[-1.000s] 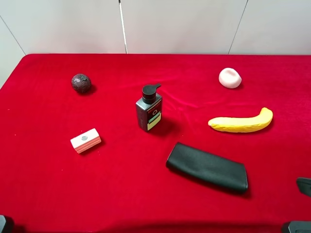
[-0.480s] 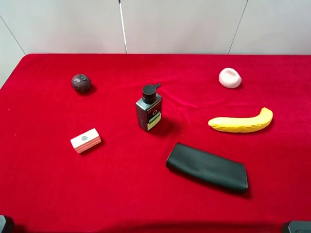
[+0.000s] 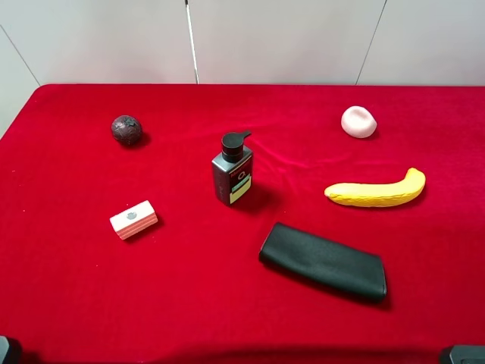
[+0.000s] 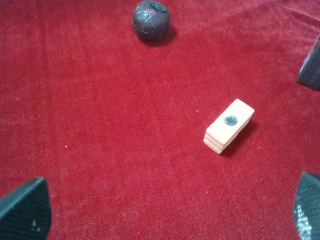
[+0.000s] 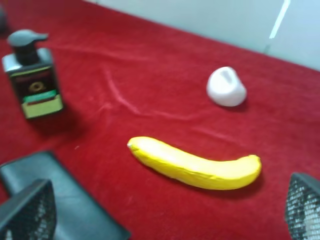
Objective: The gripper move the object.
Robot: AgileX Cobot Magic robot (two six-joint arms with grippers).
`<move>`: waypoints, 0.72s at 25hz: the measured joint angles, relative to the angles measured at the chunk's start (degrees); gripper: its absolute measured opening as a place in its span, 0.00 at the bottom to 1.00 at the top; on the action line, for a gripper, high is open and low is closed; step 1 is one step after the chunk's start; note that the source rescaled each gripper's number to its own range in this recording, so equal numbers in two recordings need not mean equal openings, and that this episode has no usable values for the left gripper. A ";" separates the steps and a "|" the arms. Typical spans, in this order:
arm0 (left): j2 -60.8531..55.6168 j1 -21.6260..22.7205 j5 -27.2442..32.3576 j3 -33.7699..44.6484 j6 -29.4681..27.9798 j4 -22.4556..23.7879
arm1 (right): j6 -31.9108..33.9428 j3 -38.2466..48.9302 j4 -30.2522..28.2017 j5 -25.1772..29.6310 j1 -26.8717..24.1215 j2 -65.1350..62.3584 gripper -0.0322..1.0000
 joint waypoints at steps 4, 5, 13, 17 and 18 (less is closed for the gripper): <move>0.00 0.00 0.00 0.00 0.00 0.00 | -0.50 0.00 0.25 0.00 -2.19 -0.04 1.00; 0.00 0.00 0.00 0.00 0.00 0.00 | -0.63 0.00 0.29 0.00 -2.31 -0.06 1.00; 0.00 0.00 0.00 0.00 0.00 0.00 | -1.04 0.00 0.39 -0.01 -2.45 -0.06 1.00; 0.00 0.00 0.00 0.00 0.00 0.00 | -1.04 0.00 0.39 -0.01 -2.45 -0.06 1.00; 0.00 0.00 0.00 0.00 0.00 0.00 | -1.04 0.00 0.39 -0.01 -2.45 -0.06 1.00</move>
